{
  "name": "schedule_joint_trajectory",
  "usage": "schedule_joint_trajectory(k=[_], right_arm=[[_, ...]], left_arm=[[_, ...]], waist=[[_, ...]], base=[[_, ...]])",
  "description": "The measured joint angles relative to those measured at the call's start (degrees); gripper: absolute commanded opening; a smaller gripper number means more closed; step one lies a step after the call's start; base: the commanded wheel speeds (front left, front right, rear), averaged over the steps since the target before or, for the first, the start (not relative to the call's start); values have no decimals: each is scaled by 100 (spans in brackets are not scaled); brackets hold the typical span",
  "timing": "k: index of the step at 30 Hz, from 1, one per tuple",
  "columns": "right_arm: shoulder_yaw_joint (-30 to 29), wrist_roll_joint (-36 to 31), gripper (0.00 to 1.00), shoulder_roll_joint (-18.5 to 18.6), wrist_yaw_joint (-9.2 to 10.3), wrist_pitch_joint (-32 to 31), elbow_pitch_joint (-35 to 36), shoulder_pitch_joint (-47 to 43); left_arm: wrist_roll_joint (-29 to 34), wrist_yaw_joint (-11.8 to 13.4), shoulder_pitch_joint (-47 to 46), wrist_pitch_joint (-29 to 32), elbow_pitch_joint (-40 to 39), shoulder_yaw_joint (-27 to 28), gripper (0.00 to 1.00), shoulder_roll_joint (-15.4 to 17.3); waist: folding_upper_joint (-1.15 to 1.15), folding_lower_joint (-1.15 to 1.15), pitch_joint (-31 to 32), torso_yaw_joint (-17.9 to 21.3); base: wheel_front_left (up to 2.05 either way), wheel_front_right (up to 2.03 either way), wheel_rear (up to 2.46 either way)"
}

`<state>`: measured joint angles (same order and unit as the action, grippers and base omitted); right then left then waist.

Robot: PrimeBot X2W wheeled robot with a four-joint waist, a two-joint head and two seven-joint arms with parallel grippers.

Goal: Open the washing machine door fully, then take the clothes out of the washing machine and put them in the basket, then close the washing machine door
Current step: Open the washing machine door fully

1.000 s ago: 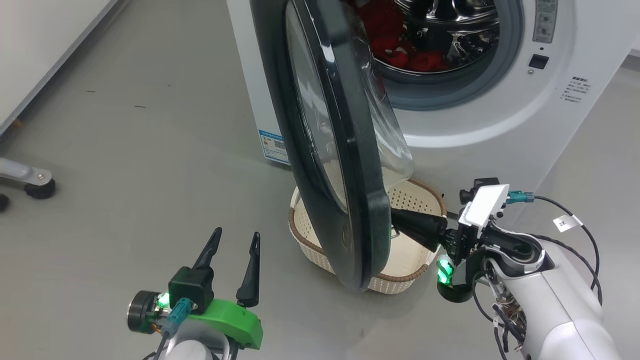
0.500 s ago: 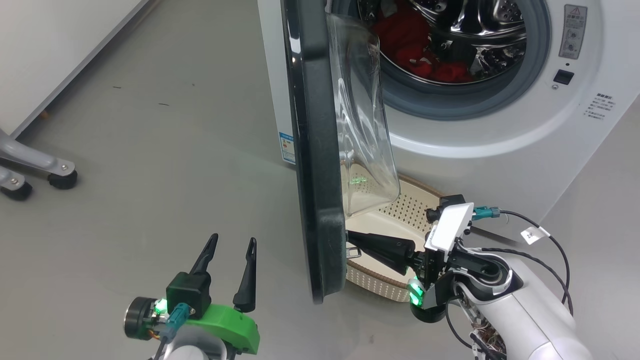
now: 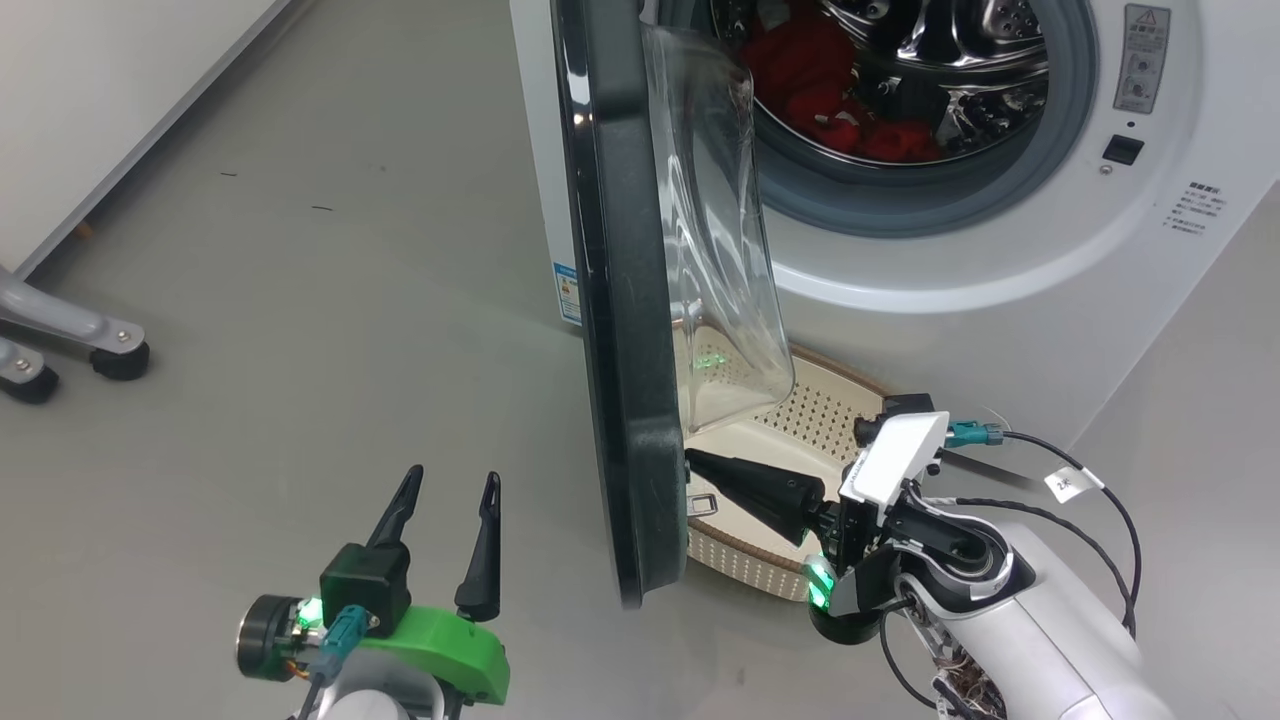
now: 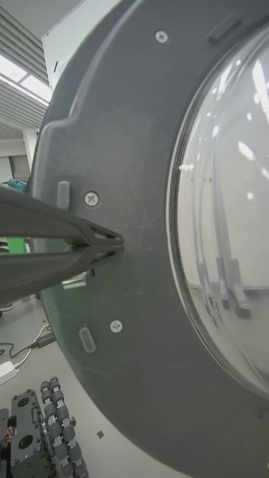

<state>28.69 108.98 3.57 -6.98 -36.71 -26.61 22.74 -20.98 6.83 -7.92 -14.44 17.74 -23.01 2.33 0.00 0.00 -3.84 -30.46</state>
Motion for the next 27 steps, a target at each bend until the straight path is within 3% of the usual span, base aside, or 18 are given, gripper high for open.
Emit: schedule_joint_trajectory(k=[11, 12, 14, 15, 21, 27], right_arm=[[-731, 109, 0, -26, 0, 636, 472, -258], [-838, 56, 7, -22, 0, 708, 537, -290], [-1036, -42, 57, -20, 0, 881, 654, -387], [-1122, -81, 100, -20, 0, 971, 719, -447], [-1801, -549, 100, 62, 1, 1783, 1199, -788], [-2131, -1441, 100, 293, 1, 2605, 1558, -1141]], left_arm=[[0, 0, 29, 0, -47, 76, 100, 5], [0, 0, 29, 0, -49, 71, 100, 3], [0, 0, 30, 0, -59, 78, 100, 2], [0, 0, 32, 0, -63, 96, 100, 2], [58, 0, 81, 0, -102, 249, 100, 0], [58, 0, 94, 0, -107, 225, 100, 1]], waist=[[0, 0, -15, 154], [0, 0, -17, 168], [0, 0, -22, 190], [0, 0, -24, 201], [0, 0, -51, 327], [0, 0, -64, 411]], base=[[0, 0, 0], [0, 0, 0], [0, 0, 0], [0, 0, 0], [0, 0, 0], [0, 0, 0]])
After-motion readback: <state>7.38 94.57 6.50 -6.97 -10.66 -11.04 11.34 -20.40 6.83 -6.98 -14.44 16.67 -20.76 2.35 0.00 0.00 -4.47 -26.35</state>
